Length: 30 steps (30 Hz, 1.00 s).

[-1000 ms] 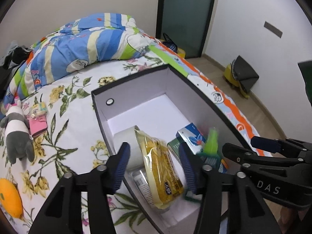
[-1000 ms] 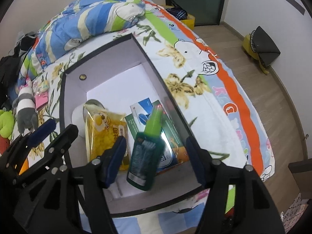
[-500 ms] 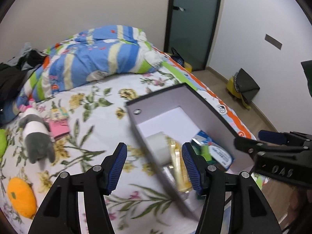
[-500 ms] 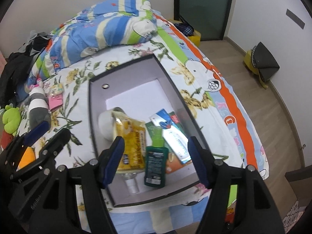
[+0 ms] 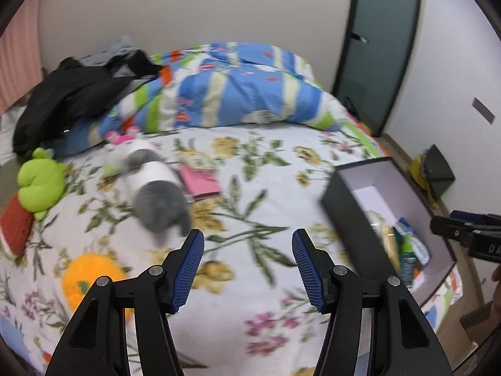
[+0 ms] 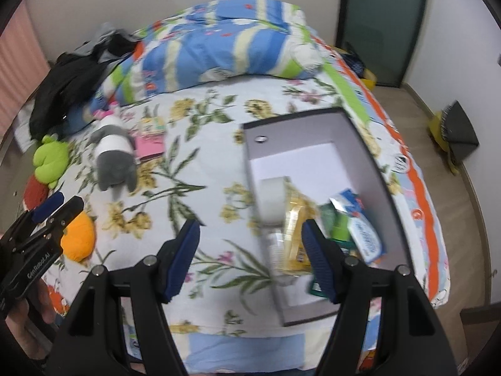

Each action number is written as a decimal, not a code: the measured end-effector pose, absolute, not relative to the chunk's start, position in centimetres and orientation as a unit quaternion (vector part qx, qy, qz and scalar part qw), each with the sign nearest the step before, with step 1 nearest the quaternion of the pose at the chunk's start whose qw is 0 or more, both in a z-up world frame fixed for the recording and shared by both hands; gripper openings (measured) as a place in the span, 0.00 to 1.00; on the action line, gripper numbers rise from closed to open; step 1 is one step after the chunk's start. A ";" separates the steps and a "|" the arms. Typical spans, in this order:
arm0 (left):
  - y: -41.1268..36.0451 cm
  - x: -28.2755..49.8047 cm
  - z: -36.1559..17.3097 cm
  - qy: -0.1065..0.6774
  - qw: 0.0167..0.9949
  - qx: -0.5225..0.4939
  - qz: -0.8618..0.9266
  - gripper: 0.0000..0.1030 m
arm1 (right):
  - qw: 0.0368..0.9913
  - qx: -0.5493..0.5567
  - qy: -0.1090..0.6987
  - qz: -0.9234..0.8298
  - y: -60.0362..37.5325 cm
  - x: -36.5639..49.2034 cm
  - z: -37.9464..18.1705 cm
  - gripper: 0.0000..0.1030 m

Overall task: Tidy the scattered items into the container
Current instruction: 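Move both tools back over the pink wallet and wrapped bread bag, then grasp the wrapped bread bag with the right tool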

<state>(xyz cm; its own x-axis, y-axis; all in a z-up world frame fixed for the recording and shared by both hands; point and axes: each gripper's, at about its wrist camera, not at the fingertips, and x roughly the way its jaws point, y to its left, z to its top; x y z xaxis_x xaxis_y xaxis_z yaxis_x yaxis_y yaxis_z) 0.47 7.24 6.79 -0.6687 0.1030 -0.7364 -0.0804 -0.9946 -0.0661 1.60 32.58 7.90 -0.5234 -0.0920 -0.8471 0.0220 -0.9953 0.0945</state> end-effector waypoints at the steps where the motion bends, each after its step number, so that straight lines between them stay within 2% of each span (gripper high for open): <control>1: 6.2 0.5 6.7 -0.013 0.043 -0.404 0.913 0.57 | 0.040 0.489 -0.034 -0.871 31.6 1.3 7.9 0.66; 8: -0.9 -0.7 5.5 -0.027 -0.001 -0.415 0.909 0.57 | 0.088 0.504 -0.018 -0.859 24.8 -1.8 6.9 0.66; 14: -2.8 -3.3 2.4 -0.039 -0.015 -0.430 0.902 0.57 | 0.118 0.525 -0.018 -0.842 19.9 -7.0 4.4 0.66; 24: 0.5 -8.9 -2.4 -0.060 0.036 -0.446 0.892 0.57 | 0.140 0.569 -0.035 -0.810 14.0 -19.1 -1.7 0.66; 30: 1.9 -9.4 -5.0 -0.050 0.050 -0.448 0.891 0.57 | 0.150 0.588 -0.016 -0.795 10.1 -26.3 -5.4 0.66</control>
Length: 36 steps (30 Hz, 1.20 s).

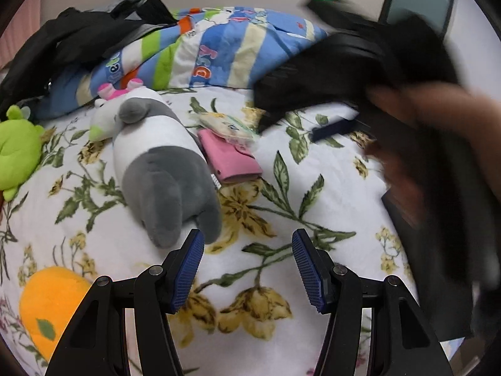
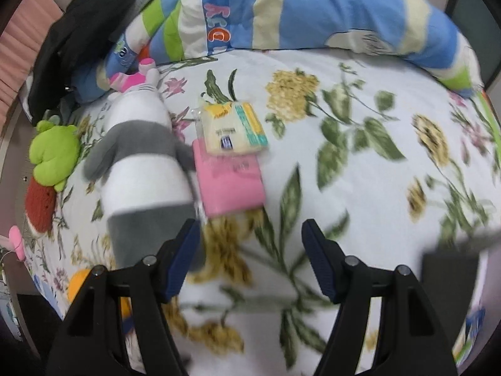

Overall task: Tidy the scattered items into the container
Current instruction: 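Grasp the wrapped bread bag with the right tool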

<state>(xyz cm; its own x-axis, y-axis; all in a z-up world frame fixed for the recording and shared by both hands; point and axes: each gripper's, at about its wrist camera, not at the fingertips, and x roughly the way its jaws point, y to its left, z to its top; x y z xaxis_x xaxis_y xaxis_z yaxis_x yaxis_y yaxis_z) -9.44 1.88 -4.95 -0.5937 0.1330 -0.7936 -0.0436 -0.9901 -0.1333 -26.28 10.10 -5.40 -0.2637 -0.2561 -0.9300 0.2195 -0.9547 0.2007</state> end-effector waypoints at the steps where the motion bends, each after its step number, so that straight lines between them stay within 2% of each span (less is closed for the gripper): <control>1: 2.0 -9.5 -5.2 -0.048 0.051 -0.449 0.891 0.57 | 0.151 0.591 -0.010 -0.792 9.5 -27.1 -6.0 0.66; 8: 1.4 -10.0 -5.9 -0.063 0.058 -0.440 0.894 0.57 | 0.159 0.607 0.029 -0.778 5.4 -32.9 -9.5 0.69; 11: 1.5 -10.1 -5.9 -0.061 0.061 -0.433 0.897 0.57 | 0.160 0.618 0.038 -0.769 4.3 -34.6 -11.2 0.73; 13: 1.6 -10.2 -5.9 -0.058 0.063 -0.429 0.899 0.57 | 0.159 0.618 0.045 -0.769 3.9 -35.4 -11.9 0.82; 16: 1.5 -10.5 -6.0 -0.061 0.067 -0.429 0.899 0.57 | 0.166 0.618 0.033 -0.768 3.7 -36.3 -12.8 0.87; 20: 1.2 -10.8 -6.2 -0.063 0.065 -0.430 0.898 0.57 | 0.189 0.624 0.028 -0.757 3.4 -36.8 -13.7 0.84; 22: 1.2 -10.9 -6.2 -0.060 0.062 -0.429 0.899 0.57 | 0.195 0.623 0.021 -0.758 3.5 -36.9 -13.4 0.75; 36: 2.7 -11.1 -4.9 -0.061 0.070 -0.417 0.904 0.57 | 0.203 0.602 -0.009 -0.772 7.9 -35.1 -11.0 0.66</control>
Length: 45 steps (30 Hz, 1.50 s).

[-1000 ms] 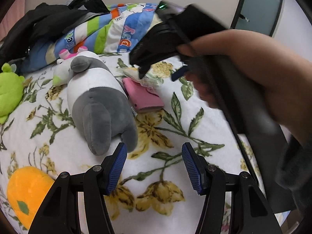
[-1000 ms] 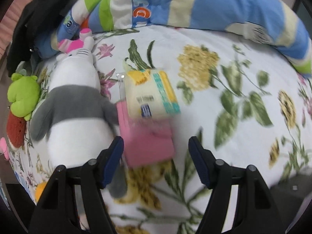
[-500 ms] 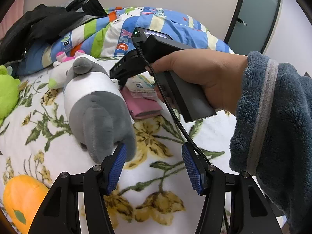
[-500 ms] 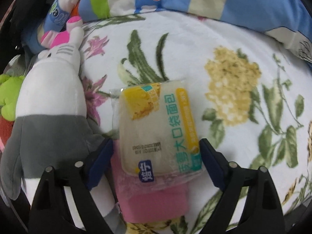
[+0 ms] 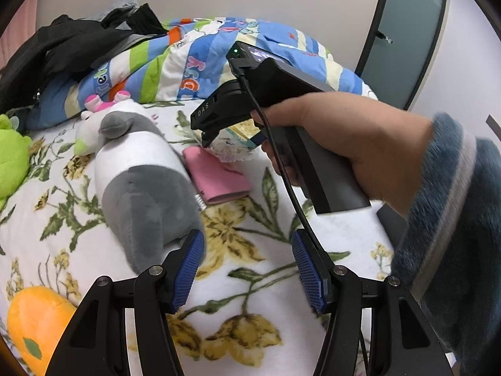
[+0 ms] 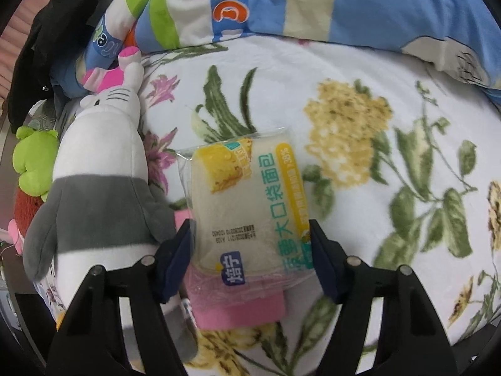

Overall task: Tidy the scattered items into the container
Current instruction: 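Grasp the wrapped bread bag with the right tool, then grasp the pink wallet with the left tool while the right tool holds the bread bag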

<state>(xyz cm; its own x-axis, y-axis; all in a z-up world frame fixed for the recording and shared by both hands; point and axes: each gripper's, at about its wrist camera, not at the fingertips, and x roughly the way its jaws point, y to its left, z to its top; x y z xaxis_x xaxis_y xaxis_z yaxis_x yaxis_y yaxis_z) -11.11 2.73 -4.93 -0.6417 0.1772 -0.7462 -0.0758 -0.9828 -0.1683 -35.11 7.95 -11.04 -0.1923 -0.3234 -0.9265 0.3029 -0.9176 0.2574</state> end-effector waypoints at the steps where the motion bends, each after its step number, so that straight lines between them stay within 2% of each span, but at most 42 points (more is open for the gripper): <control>1: 3.0 -11.1 -4.8 -0.061 0.071 -0.415 0.905 0.57 | 0.201 0.601 -0.010 -0.774 8.7 -34.7 -10.9 0.66; 6: 4.6 -12.9 -5.1 -0.041 0.073 -0.414 0.906 0.57 | 0.182 0.593 -0.022 -0.784 12.5 -34.3 -10.4 0.66; 13: 6.2 -18.5 -7.5 -0.034 0.020 -0.445 0.895 0.57 | 0.141 0.589 -0.029 -0.796 17.2 -35.1 -10.3 0.66; 22: 3.8 -24.1 -11.2 -0.088 -0.027 -0.490 0.867 0.57 | 0.134 0.589 -0.021 -0.797 18.4 -35.2 -9.9 0.66; 28: 3.5 -25.6 -12.7 -0.116 -0.020 -0.496 0.860 0.57 | 0.128 0.589 -0.020 -0.798 18.7 -35.2 -9.8 0.66; 35: 2.5 -26.9 -13.5 -0.186 -0.009 -0.497 0.848 0.57 | 0.126 0.587 -0.018 -0.799 18.9 -35.4 -9.6 0.65; 40: 1.6 -27.3 -14.1 -0.156 -0.070 -0.506 0.845 0.57 | 0.123 0.587 -0.020 -0.800 19.1 -35.6 -9.7 0.65; 42: 1.5 -27.9 -14.3 -0.150 -0.071 -0.507 0.846 0.63 | 0.125 0.587 -0.016 -0.799 19.1 -35.7 -9.7 0.65; 44: 2.2 -28.5 -14.6 -0.149 -0.046 -0.512 0.845 0.87 | 0.125 0.587 -0.015 -0.800 19.0 -35.6 -9.6 0.65; 45: 2.6 -28.7 -14.7 -0.146 -0.040 -0.515 0.844 0.91 | 0.124 0.586 -0.016 -0.800 19.0 -35.7 -9.5 0.65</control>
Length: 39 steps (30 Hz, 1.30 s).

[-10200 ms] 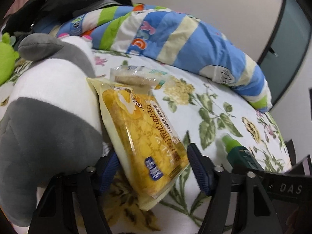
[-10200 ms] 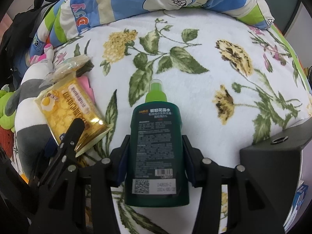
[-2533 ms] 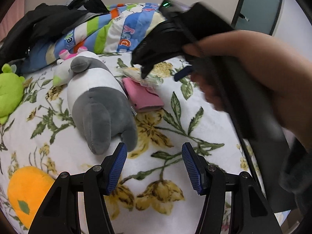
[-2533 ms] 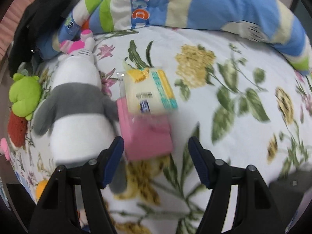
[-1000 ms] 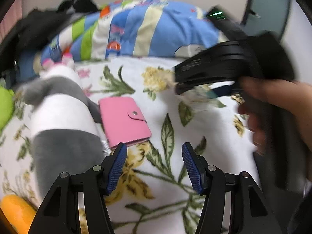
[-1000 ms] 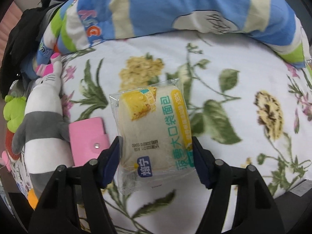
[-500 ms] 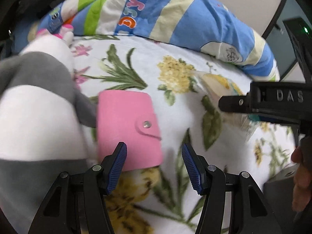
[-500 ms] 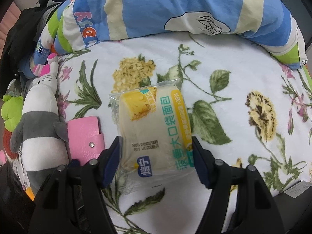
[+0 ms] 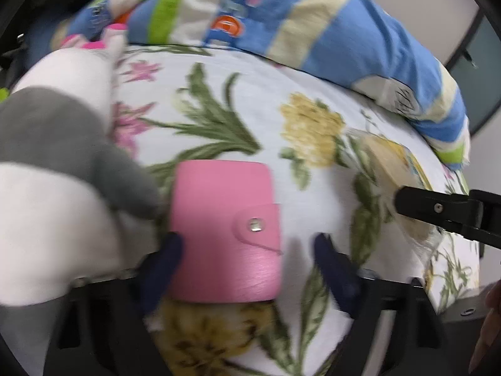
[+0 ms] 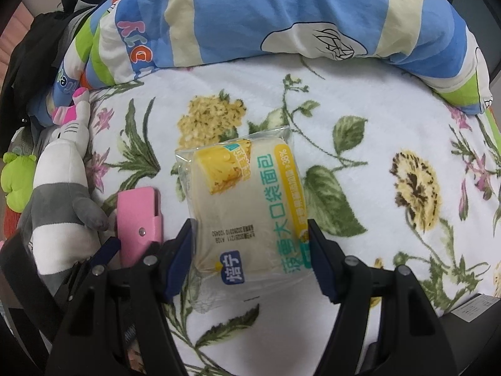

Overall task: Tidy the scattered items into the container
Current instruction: 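Grasp the pink wallet with the left tool while the right tool holds the bread bag, then lift and carry the pink wallet and bread bag toward the open box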

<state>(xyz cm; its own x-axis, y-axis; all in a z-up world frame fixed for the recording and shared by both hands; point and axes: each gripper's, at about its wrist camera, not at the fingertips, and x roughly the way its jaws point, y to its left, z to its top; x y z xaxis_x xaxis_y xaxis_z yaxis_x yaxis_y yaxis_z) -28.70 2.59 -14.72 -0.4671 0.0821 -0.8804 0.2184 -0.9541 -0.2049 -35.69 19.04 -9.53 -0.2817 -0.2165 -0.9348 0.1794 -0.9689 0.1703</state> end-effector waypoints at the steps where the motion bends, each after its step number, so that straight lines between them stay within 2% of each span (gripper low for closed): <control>1: 3.0 -28.9 -14.9 0.143 0.035 0.518 -0.843 0.98 | 0.122 0.586 -0.016 -0.801 19.0 -35.7 -9.5 0.65; 11: 5.0 -30.3 -15.0 0.122 0.012 0.524 -0.843 0.99 | 0.119 0.582 -0.017 -0.804 18.8 -35.6 -9.1 0.65; 19: 3.1 -31.5 -15.6 0.133 0.069 0.561 -0.814 0.99 | 0.117 0.580 -0.026 -0.806 19.6 -36.0 -8.8 0.65; 22: 3.6 -32.5 -16.6 0.140 0.057 0.585 -0.797 0.99 | 0.118 0.579 -0.026 -0.806 19.6 -36.1 -8.7 0.65; 27: 4.7 -33.1 -17.4 0.112 0.069 0.586 -0.799 0.99 | 0.116 0.576 -0.028 -0.809 20.0 -36.1 -8.3 0.65; 28: 4.8 -33.0 -17.5 0.106 0.070 0.581 -0.804 0.98 | 0.116 0.575 -0.028 -0.809 20.1 -36.1 -8.2 0.65; 32: 4.3 -32.2 -16.9 0.106 0.090 0.565 -0.813 0.79 | 0.113 0.573 -0.030 -0.811 20.6 -36.0 -7.9 0.65; 39: 4.6 -31.8 -16.7 0.095 0.090 0.567 -0.813 0.77 | 0.112 0.571 -0.036 -0.812 21.0 -35.8 -7.8 0.65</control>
